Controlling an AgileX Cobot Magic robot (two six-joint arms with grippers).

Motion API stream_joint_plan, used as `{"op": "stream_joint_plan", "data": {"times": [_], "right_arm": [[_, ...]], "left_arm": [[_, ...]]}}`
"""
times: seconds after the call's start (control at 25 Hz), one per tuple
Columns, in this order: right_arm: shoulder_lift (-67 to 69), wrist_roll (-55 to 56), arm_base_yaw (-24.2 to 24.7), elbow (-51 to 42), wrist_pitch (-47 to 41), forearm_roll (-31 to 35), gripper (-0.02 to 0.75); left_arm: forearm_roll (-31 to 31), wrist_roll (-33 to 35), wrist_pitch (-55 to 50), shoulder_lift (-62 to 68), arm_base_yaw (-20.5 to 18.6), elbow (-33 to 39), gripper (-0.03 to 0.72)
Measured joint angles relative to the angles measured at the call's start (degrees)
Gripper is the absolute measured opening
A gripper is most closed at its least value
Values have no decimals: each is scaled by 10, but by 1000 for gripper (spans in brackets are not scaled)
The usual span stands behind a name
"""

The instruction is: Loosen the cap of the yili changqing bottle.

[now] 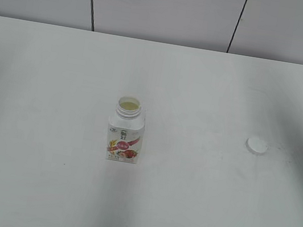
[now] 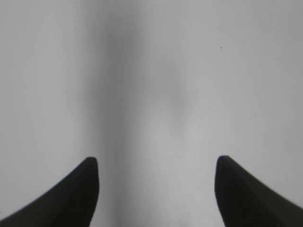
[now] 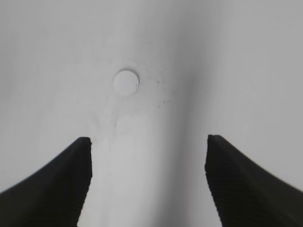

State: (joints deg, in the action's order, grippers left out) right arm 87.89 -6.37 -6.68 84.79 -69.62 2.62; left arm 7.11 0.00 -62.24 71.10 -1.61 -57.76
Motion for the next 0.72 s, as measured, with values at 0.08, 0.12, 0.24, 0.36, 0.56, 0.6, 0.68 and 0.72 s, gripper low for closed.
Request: {"op": "stream_joint_plan", "data": {"times": [0.08,0.12,0.24,0.36,0.56,0.6,0.68,0.72], "right_arm": [[-35,-1,0,-38,0,0,585],[-54,-1,0,-54,0,0,585],[-104,-1,0,-109,-1,1,585],[-149,3,0,-162,-1,2,585],[-229,21,0,-262,20,2,585],[-244,21,0,-283,27,2,585],[-279,22,0,-323,38,2,585],[-294,22,0,-338,44,2,585]], "left_arm": [[-8,0,-1,-29,0,19,472],[-13,0,-1,-48,0,32,472],[-24,0,-1,-92,0,61,472],[-34,0,-1,-140,0,95,472],[-40,0,-15,-224,0,147,472],[-44,0,-17,-246,0,156,472],[-54,0,-19,-294,0,169,472],[-59,0,-19,-312,0,177,472]]}}
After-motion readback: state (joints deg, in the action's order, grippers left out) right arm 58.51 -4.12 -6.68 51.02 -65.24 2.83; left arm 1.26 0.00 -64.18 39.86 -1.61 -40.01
